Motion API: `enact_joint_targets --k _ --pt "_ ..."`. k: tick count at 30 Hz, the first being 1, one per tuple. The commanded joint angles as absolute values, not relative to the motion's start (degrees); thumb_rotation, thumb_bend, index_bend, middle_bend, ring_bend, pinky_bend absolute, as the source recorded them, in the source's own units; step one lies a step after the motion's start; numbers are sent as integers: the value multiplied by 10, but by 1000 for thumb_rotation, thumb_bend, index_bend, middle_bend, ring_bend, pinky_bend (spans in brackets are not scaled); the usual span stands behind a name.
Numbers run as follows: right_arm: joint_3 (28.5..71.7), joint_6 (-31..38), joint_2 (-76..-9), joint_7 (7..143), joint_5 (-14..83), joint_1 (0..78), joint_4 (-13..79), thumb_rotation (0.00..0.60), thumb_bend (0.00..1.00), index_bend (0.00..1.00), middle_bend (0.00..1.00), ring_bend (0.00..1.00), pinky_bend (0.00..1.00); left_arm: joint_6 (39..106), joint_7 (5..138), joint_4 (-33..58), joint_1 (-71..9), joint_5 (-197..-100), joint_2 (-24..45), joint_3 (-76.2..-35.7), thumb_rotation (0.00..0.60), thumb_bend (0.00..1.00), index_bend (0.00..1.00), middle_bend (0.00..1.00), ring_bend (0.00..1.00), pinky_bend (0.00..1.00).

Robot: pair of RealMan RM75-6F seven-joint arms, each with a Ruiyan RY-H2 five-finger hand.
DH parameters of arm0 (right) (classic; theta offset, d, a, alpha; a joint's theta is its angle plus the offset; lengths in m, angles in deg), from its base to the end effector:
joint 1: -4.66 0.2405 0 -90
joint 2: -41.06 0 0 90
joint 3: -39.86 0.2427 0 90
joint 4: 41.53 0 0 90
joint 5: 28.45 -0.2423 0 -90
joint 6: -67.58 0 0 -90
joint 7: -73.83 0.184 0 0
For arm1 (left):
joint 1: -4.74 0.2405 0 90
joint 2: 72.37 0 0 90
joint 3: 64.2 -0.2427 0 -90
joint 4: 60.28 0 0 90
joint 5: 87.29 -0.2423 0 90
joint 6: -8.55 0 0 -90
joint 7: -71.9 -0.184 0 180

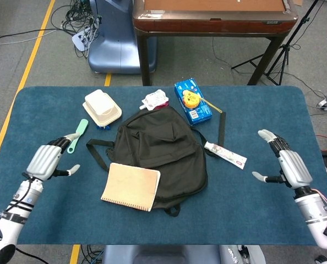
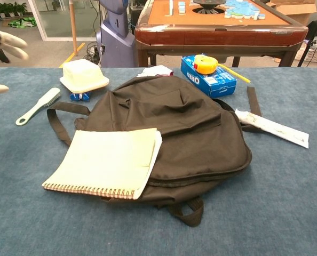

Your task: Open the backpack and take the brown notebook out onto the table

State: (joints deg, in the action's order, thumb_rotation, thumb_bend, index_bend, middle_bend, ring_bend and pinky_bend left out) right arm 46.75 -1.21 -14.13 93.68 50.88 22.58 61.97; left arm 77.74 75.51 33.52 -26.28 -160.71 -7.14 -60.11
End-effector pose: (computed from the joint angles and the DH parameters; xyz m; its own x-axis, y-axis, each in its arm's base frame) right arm -0.2495 -0.2954 0.1213 0.0212 -0.1807 0.9833 -0.9968 -0.0800 0.0068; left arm -0.2218 0.3511 0.0839 0.2959 0.1201 0.9476 0.9390 -0.2184 -0.2655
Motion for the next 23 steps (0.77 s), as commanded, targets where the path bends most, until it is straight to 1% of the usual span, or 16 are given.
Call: enact_joint_targets --k 1,2,4,7,9,12,15,19,23 --pt "459 -23 -140 918 511 214 606 600 258 23 166 20 104 804 730 330 -231 -1568 -79 -591 600 212 121 163 204 257" --pt "458 -27 -142 913 513 211 602 600 271 53 192 39 123 811 724 332 -223 -1559 -80 -590 600 213 122 163 204 257" --pt "453 -37 -147 896 518 205 588 600 301 173 263 105 172 828 711 335 -203 -1541 -85 -591 600 212 126 163 204 257" --pt "446 -51 -157 874 531 197 569 600 312 283 326 173 230 855 690 340 -175 -1526 -89 -596 600 212 130 163 204 257" --pt "441 -64 -164 859 541 191 560 600 311 323 351 199 243 870 677 348 -158 -1524 -92 -603 600 212 132 163 204 257" --pt "435 -98 -178 833 562 176 549 600 311 364 386 234 270 899 651 366 -131 -1537 -95 -618 600 212 139 163 204 257" --pt "429 -132 -191 816 578 158 545 600 311 386 400 248 274 936 634 379 -105 -1565 -88 -633 600 212 150 163 204 255" --pt "419 -162 -199 806 585 134 547 600 311 397 402 251 274 979 620 391 -74 -1605 -76 -647 600 212 157 163 204 254" --pt "412 -184 -200 802 591 115 554 600 312 397 402 251 274 1001 606 401 -56 -1640 -70 -658 600 213 159 163 204 252"
